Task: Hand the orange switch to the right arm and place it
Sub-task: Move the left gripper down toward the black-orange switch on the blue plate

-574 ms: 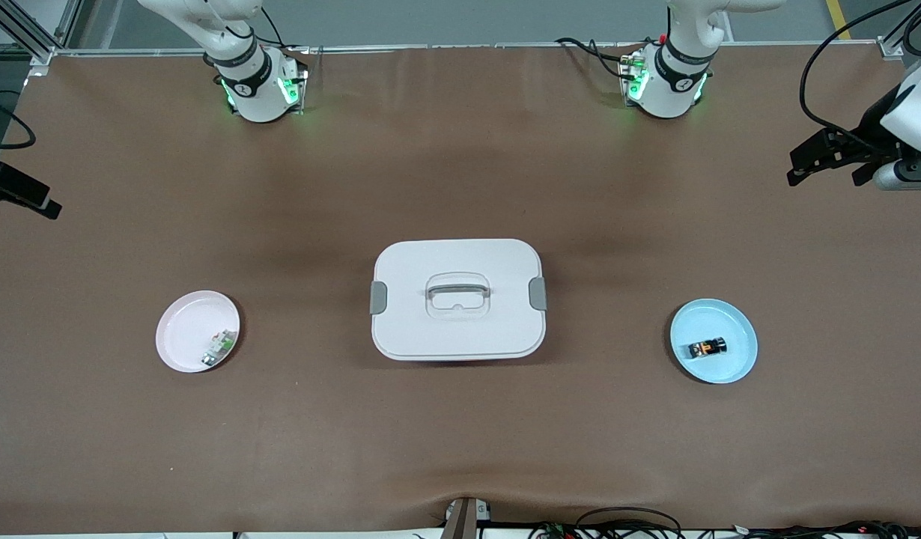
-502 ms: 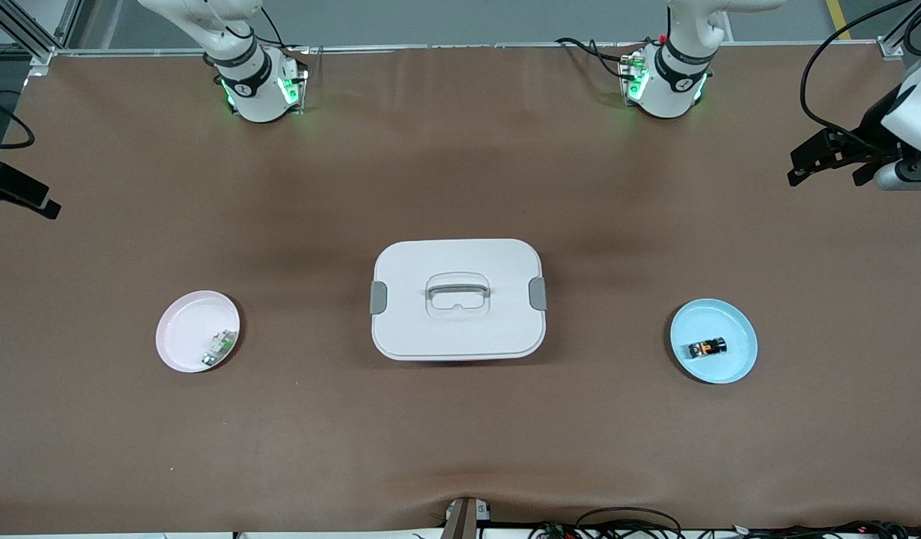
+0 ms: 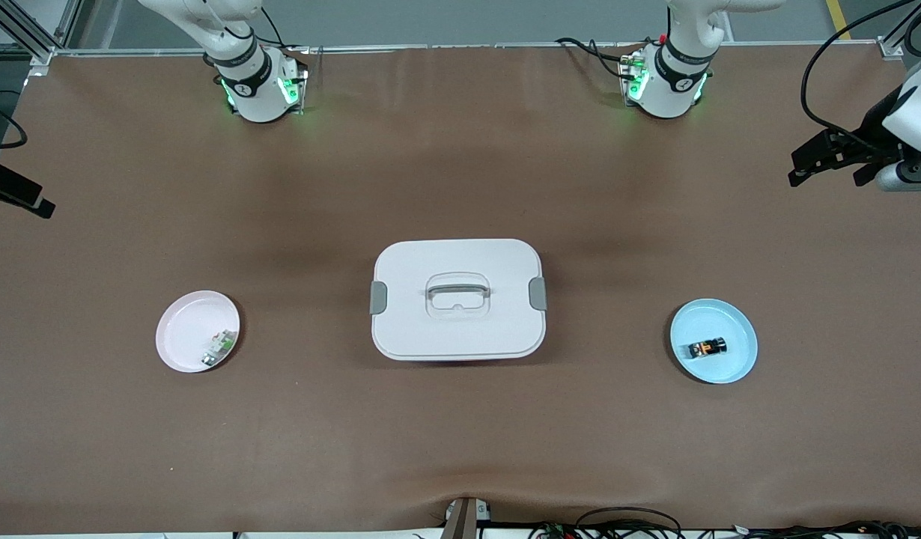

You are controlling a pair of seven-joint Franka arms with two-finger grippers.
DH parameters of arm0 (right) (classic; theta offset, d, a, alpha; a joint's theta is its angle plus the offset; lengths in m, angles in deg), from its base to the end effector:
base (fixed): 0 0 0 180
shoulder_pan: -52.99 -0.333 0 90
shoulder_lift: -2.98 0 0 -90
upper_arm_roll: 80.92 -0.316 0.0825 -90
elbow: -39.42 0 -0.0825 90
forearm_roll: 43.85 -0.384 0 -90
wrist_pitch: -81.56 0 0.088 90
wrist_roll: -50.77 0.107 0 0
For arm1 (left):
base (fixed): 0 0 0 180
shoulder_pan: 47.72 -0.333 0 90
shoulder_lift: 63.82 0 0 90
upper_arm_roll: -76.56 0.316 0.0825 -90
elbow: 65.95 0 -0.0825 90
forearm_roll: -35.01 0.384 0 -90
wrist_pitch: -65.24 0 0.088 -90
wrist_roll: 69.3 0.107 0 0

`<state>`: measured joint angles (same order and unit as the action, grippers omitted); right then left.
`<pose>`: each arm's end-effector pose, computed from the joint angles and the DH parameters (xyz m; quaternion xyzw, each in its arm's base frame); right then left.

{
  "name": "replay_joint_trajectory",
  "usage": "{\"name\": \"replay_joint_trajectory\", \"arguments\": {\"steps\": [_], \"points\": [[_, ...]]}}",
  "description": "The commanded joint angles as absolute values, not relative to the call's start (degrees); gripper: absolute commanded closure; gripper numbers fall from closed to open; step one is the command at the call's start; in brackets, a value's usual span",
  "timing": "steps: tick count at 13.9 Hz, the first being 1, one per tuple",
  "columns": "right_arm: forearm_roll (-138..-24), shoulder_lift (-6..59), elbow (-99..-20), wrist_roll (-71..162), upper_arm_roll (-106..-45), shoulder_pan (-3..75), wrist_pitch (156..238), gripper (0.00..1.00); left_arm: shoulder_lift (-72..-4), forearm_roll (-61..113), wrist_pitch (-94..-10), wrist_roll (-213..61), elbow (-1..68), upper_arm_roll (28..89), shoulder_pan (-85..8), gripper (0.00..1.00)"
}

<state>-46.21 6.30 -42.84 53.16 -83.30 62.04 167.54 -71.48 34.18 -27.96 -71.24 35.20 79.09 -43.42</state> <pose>0.5625 -0.0619 0.6493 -0.9967 0.0775 -0.0043 0.0216 0.5152 -0.0160 0.6087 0.9999 0.0017 -0.0029 0.0101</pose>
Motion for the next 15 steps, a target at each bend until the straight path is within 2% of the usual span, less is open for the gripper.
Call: {"name": "replay_joint_trajectory", "arguments": {"steps": [1,8,15], "points": [[-47.19,5.36,-43.72,52.09,-84.00,62.74,167.52,0.00,-69.28,34.57,-27.14,-72.11,33.20,78.84,-44.55,0.00],[-47.19,5.27,-43.72,52.79,-84.44,61.16,166.73,0.00,-61.72,34.84,-29.50,-72.02,32.32,78.84,-46.05,0.00],[-47.19,5.27,-43.55,52.09,-84.35,61.25,166.99,0.00,-49.42,34.66,-42.94,-72.46,32.32,78.76,-46.14,0.00]]}}
